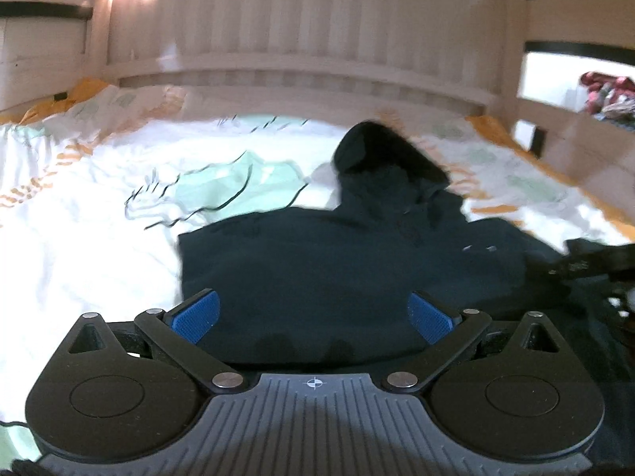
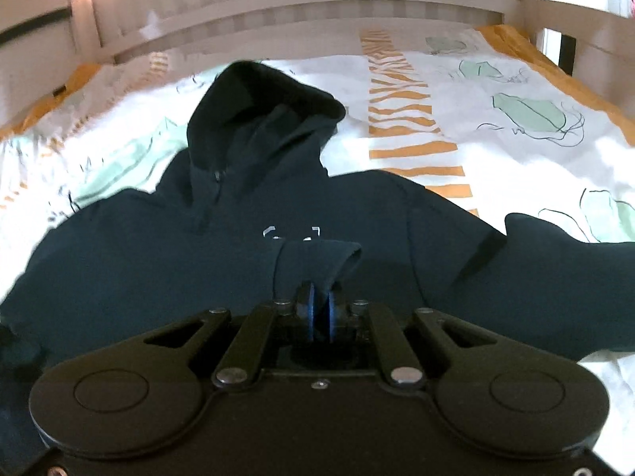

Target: Fold large clothes

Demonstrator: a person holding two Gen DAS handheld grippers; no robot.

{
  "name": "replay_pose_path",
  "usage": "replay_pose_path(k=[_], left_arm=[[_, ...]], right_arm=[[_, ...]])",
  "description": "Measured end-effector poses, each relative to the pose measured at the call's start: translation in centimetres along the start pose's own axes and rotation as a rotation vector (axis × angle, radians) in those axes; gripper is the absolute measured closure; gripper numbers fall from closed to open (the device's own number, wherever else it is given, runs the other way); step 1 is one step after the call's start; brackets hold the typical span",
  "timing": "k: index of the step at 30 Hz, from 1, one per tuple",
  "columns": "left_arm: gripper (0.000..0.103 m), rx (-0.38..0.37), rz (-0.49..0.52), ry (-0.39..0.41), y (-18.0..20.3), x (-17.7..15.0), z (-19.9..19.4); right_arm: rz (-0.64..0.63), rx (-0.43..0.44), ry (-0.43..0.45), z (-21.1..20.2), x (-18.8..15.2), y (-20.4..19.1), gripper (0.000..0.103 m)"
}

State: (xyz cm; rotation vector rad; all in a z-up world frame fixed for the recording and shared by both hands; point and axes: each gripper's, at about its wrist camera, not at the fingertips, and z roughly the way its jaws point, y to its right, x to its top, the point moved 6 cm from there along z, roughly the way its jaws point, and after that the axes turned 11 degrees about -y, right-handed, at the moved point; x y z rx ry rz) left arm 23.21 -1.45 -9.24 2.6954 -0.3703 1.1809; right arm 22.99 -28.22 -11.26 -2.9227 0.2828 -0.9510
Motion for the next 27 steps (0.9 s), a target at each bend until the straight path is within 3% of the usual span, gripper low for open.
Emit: replay_pose_path(k=[5,7,10,19,27], left_arm=[[0.000,0.067,-0.052,-0.165,-2.7,-1.7,4.1],[0.000,0.069,-0.114,-0.204,-4.0,-2.5,4.7],[0.000,0.039,-0.196,-0.207,-5.3,-2.6,4.6],[0.001,0.114,-0.165,-0.175,-4.8,-2.2,2.5],[0.000,0.073,-0.120,-0.133,-2.5,0.6,0.5]], right_arm=[[0.010,-0.012,-0.007,0.4,-0.6,0.2,0.074],[0.024,-0.013,-0.004,0.3,-0.8,0.5,0.061],[0.035,-0.004,0.005,0.1,-1.3,0.9,0.046],[0.014,-0.003,0.021,-0.7,-3.2,1.3,0.011],[0.021,0.024,0.048,-1.0,-4.0,1.7,0.005]])
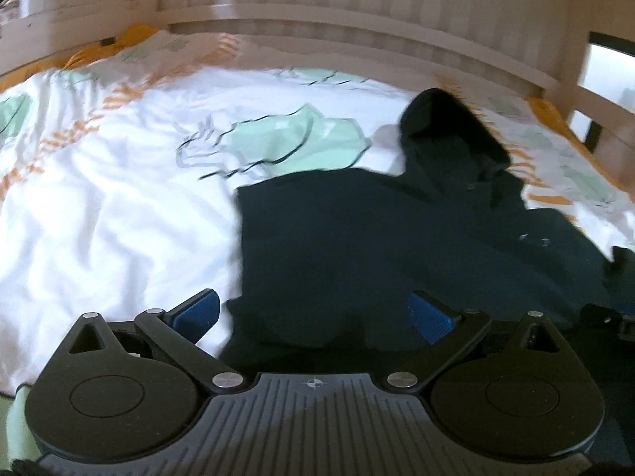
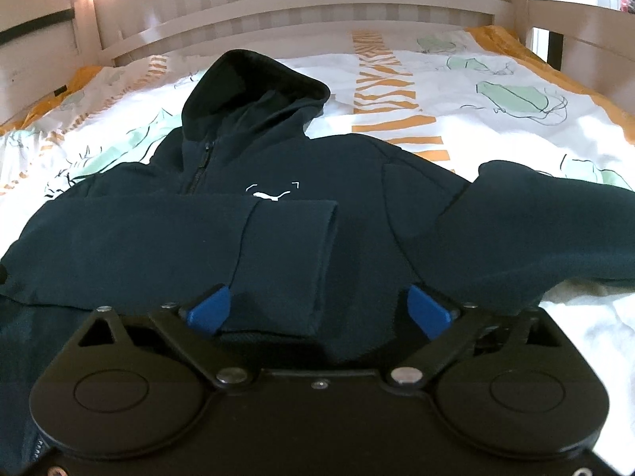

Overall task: Fold large clothes
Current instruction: 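Grasp the other sleeve cuff with the right gripper and lift it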

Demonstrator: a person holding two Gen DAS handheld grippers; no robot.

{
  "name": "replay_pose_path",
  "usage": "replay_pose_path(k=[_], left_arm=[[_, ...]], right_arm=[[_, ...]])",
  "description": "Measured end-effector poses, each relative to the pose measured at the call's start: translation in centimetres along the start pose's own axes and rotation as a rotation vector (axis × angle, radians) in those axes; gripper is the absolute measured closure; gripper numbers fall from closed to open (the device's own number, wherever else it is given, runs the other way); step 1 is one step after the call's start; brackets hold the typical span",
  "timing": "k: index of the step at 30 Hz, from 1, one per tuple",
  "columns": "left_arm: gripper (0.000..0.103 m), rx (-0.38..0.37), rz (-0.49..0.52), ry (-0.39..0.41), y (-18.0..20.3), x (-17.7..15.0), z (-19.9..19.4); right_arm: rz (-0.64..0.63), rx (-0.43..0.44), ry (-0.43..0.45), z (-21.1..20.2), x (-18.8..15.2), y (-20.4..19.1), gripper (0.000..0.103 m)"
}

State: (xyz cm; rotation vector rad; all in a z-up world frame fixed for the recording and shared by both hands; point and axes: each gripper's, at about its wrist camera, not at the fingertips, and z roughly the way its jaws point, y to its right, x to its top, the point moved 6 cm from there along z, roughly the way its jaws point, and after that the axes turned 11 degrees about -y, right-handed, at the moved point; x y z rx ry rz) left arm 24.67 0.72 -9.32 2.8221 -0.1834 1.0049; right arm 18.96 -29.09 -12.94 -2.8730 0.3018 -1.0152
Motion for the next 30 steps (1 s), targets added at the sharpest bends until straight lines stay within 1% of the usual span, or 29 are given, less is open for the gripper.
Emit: replay_pose_path(k=[3,6,8,11,13,16,18,20,25,30], left_arm=[[0.000,-0.030,0.018,-0.008,1.9,0.9,0.4],[0.000,-0.052,0.037,-0.018,4.0,1.4,1.7],[0.000,-0.059,0.052,-0.028,5.4,1.3,2.6],[0.000,-0.073,0.064,-0.041,7.1,1.2,3.9],[0.000,-0.083,0.071,-0.047,8.1,1.2,4.8],[0.000,-0.077,0.088,-0.058,9.4,0.8,6.1],[0.000,-0.063,0.108,-0.075,10.1,0.4,7.1],[0.000,-0.034,0.142,-0.068,10.6,-0.2,7.7],[0.000,-0.038,0.139,-0.050,10.5,-0.6,7.7],[0.000,-0.034,0.141,-0.037,10.6,-0.8,7.6]], right_arm=[[0.014,0.055,0.002,-1.2,-0.1,0.2,0.005],[0.016,0.078,0.022,-2.9,-0.3,1.0,0.004],[0.026,0.084,0.028,-4.0,-0.4,2.1,0.004],[0.088,0.090,0.020,-5.3,-0.4,4.9,0.003],[0.145,0.073,0.011,-6.1,-0.3,7.4,0.003],[0.235,0.033,0.006,-7.2,0.0,11.5,0.003],[0.290,-0.001,0.013,-8.0,0.3,14.5,0.003],[0.329,-0.043,0.023,-8.6,0.5,17.4,0.003],[0.452,-0.135,0.038,-9.2,1.2,24.4,0.002],[0.649,-0.179,0.047,-9.0,1.4,31.0,0.002]])
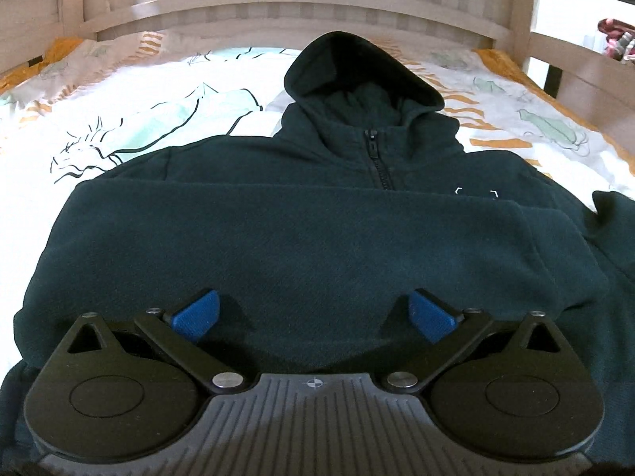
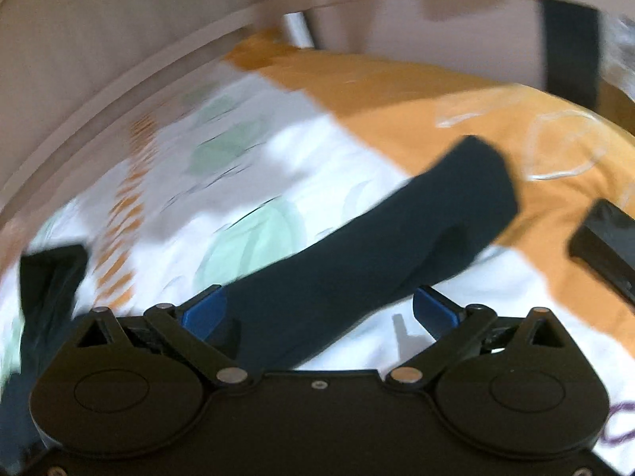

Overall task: Fold large clothes
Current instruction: 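Grasp the other sleeve cuff with the right gripper and lift it, then fold the held sleeve across the hoodie body with the right gripper, release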

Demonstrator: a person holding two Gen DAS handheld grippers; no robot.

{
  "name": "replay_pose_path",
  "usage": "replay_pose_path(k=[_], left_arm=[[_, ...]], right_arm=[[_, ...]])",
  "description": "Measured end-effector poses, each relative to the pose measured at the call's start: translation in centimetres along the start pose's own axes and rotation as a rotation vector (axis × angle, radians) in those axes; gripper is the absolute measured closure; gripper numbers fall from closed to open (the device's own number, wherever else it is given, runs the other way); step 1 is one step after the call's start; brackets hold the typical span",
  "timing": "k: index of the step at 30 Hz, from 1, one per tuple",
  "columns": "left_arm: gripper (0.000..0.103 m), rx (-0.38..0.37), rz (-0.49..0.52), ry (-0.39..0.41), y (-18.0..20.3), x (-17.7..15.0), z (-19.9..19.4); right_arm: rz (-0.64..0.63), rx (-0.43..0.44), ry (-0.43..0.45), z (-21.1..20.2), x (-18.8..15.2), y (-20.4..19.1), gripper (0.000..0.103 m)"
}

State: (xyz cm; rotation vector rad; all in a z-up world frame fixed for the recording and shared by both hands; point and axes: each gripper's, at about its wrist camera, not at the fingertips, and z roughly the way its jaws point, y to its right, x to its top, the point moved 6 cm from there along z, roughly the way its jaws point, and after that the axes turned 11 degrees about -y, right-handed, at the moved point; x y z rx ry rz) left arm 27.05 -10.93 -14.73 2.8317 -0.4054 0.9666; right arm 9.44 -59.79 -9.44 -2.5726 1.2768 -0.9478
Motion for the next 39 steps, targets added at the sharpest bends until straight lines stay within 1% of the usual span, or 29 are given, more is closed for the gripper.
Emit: replay_pose_path(k=[2,5,9,11,12,13,14,15,16,18,21,23,25,29,32,35,37,39], left_arm=[[0.000,0.005,0.003,0.002,0.1,0.1,0.0],[0.000,0.004,0.002,0.005,0.1,0.1,0.1],[0.000,0.003,0.002,0.006,0.1,0.1,0.1],[0.000,0.002,0.002,0.006,0.1,0.1,0.1],[0.000,0.001,0.001,0.006,0.0,0.1,0.1],[0.000,0.000,0.002,0.006,0.0,0.1,0.1],[0.000,0.000,0.002,0.007,0.0,0.1,0.1],[0.000,-0.001,0.001,0.007,0.0,0.1,0.1],[0.000,-0.001,0.000,0.007,0.0,0.1,0.1],[0.000,-0.004,-0.001,0.007,0.0,0.1,0.1],[0.000,-0.006,-0.002,0.008,0.0,0.1,0.1],[0.000,-0.007,-0.002,0.008,0.0,0.1,0.1],[0.000,-0.008,-0.003,0.008,-0.1,0.0,0.1],[0.000,-0.016,-0.007,0.007,-0.2,0.1,0.1],[0.000,-0.027,-0.016,0.005,-0.2,0.1,0.0],[0.000,-0.051,-0.023,-0.011,-0.5,0.3,0.0],[0.000,-0.085,-0.030,-0.024,-0.8,0.5,-0.3],[0.000,-0.144,-0.047,-0.031,-1.6,0.6,-0.9]], right_arm=[[0.066,-0.022,0.002,0.4,1.6,1.7,0.002],[0.123,-0.055,0.001,1.3,3.5,3.4,0.002],[0.169,-0.098,-0.033,3.2,4.5,4.7,0.003],[0.160,-0.122,-0.044,4.0,4.5,4.7,0.021],[0.146,-0.140,-0.041,4.1,4.5,4.6,0.040],[0.126,-0.149,-0.037,4.1,4.5,4.3,0.048],[0.109,-0.146,-0.029,3.9,4.5,3.9,0.052],[0.093,-0.146,-0.018,3.5,4.4,3.6,0.061],[0.071,-0.148,-0.003,3.2,4.4,3.0,0.068],[0.026,-0.151,0.043,2.2,4.5,1.7,0.070],[-0.043,-0.116,0.119,0.1,5.0,-0.9,0.071],[-0.107,-0.085,0.171,-1.7,5.3,-3.5,0.071],[-0.187,-0.036,0.219,-3.8,5.3,-6.7,0.071],[-0.342,0.068,0.280,-7.1,4.2,-13.5,0.071],[-0.442,0.160,0.300,-9.0,2.1,-19.1,0.071],[-0.536,0.258,0.291,-10.1,-0.9,-24.3,0.071],[-0.602,0.319,0.265,-10.3,-3.4,-27.6,0.071],[-0.666,0.366,0.232,-10.1,-6.2,-30.5,0.071]])
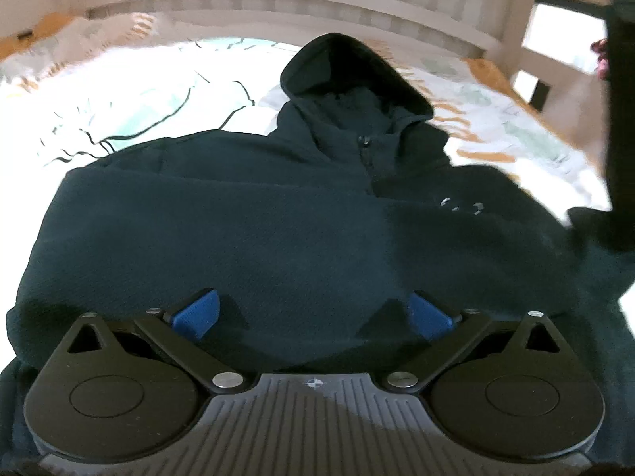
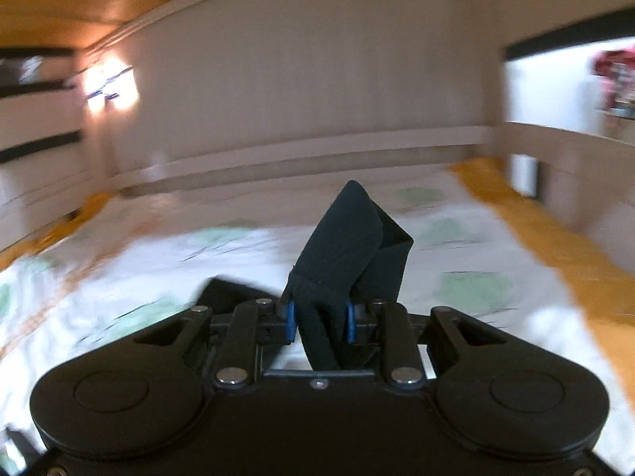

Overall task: Fold large clothes
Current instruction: 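Fold the held sleeve across the hoodie body with the right gripper, release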

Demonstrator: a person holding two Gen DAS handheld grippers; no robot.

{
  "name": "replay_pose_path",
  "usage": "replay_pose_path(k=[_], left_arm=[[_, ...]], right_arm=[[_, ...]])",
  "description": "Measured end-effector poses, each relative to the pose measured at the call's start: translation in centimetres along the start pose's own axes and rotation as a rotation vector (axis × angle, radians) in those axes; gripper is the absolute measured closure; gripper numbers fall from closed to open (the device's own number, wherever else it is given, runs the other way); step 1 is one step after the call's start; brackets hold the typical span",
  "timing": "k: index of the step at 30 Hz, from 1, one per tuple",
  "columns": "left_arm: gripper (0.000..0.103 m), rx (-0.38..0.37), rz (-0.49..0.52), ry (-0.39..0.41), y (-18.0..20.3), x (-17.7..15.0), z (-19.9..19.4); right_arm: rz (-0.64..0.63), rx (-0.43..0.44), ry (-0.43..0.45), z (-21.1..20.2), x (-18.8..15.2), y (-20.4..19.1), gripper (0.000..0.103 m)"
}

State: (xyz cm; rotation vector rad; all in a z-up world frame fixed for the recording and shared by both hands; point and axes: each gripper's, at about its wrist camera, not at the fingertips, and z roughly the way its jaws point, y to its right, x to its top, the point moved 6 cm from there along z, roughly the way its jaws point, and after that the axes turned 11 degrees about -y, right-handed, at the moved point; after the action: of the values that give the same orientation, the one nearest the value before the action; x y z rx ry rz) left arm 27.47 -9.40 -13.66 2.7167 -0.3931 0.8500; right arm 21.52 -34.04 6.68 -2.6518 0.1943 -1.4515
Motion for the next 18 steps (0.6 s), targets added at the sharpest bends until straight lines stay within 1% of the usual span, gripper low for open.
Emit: replay_pose_path(k=[2,5,10,14,15,16,17,18], left_arm=[[0.000,-0.041,-0.032,0.000,-0.9,-0.1,-0.9],[0.000,-0.065,-0.104,0.025,-3.2,-0.2,-2.8],[0.000,-0.069,-0.190,0.063,-7.5,-0.2,-5.7],[0.000,-0.074,-0.236,0.073,-9.9,-0.1,-7.1],[0.000,-0.073,-0.250,0.076,-10.3,-0.1,-7.4],[0.000,-0.074,-0.258,0.079,-10.6,0.0,-7.6],[0.000,-0.080,-0.265,0.079,-10.8,0.0,-7.7],[0.000,-0.085,-0.271,0.077,-10.8,0.2,-7.7]], right_arm=[[-0.065,0.043,-0.017,1.1,-1.0,-3.6,0.071],[-0.144,0.101,-0.060,3.3,-3.0,-7.5,0.070],[-0.236,0.179,-0.161,5.7,-8.2,-13.8,0.069],[-0.285,0.204,-0.247,7.3,-11.7,-16.8,0.063],[-0.293,0.210,-0.275,7.5,-12.6,-17.2,0.060],[-0.295,0.222,-0.291,7.5,-13.2,-17.5,0.050],[-0.293,0.238,-0.304,7.5,-13.8,-17.9,0.045],[-0.294,0.252,-0.314,7.1,-14.2,-17.9,0.036]])
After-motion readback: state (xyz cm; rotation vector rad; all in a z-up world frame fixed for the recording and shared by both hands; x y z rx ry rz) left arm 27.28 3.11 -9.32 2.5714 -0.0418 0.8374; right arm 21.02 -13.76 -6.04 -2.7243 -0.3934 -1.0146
